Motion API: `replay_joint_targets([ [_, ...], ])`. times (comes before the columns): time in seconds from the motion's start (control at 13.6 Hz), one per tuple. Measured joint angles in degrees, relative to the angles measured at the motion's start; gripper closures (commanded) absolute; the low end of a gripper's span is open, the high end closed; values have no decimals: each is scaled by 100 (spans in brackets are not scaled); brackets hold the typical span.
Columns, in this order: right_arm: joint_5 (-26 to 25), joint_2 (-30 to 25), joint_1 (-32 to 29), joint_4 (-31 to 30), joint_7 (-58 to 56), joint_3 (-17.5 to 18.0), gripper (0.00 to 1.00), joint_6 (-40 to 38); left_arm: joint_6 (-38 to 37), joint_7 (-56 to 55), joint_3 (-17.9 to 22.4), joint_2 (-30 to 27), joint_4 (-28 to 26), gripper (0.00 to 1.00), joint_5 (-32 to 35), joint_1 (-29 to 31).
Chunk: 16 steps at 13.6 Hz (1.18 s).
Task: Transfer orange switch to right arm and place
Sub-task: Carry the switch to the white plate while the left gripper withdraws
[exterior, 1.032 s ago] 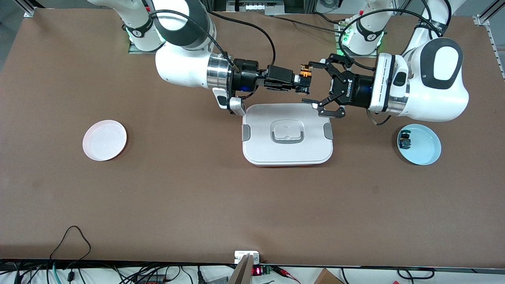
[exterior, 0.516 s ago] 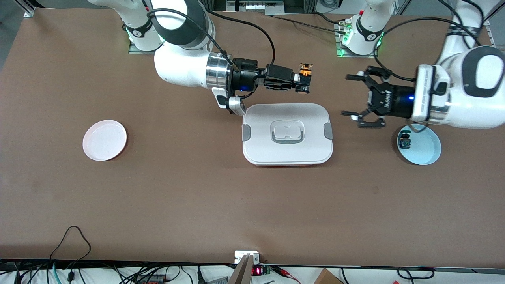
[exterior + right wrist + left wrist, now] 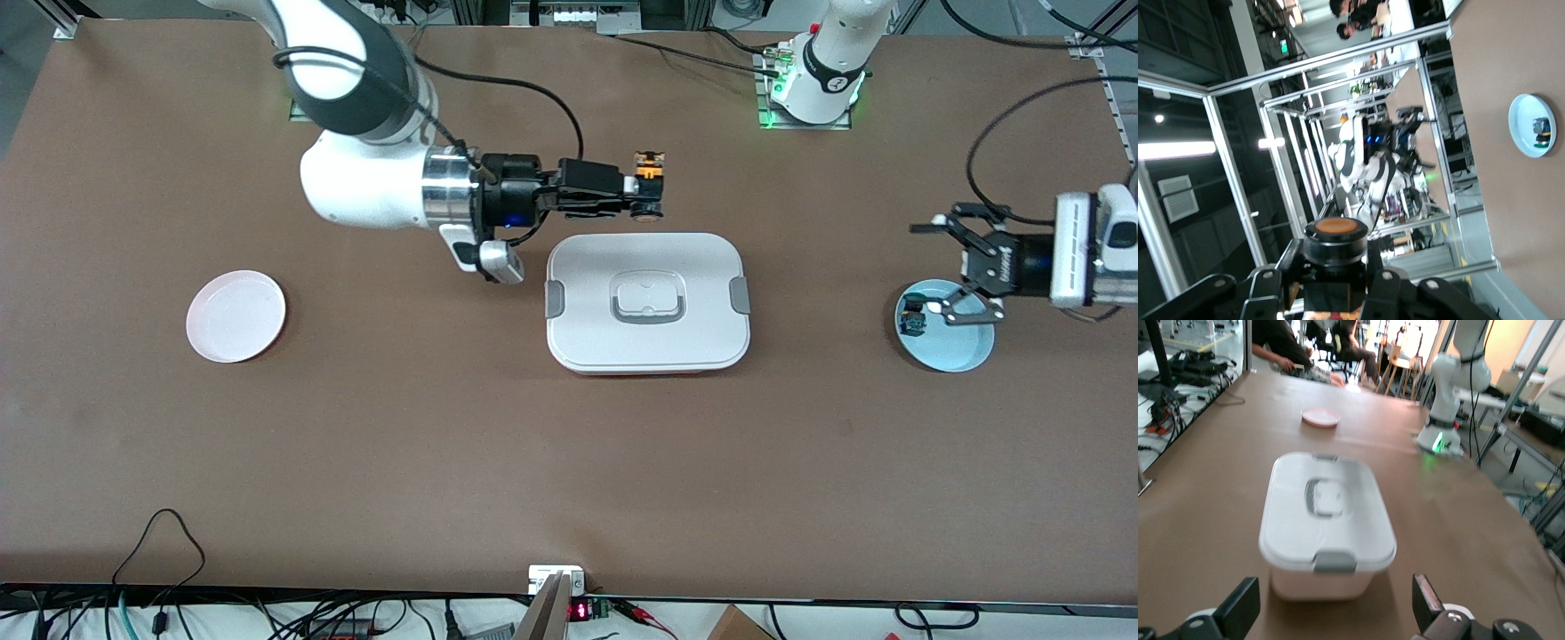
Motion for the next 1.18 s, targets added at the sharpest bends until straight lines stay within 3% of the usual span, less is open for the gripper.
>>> replay_joint_targets([
  [0.22,-203,-5,-381,-159,-3,-18,98,-583,1,-213,-2,437,780,0,1186,90],
  [0.52,-1401,-9,-937,-199,-3,-30,98,-1374,-91,-1458,-44,328,1603,0,2738,214],
  [0.88,-3016,-23,-1646,-209,-25,-264,98,-2457,-246,-2717,-157,-431,1799,0,3536,189],
  [1.18,-4234,-25,-1747,-270,-150,-331,98,-2533,-719,-3650,-216,-1189,1793,0,3900,47],
])
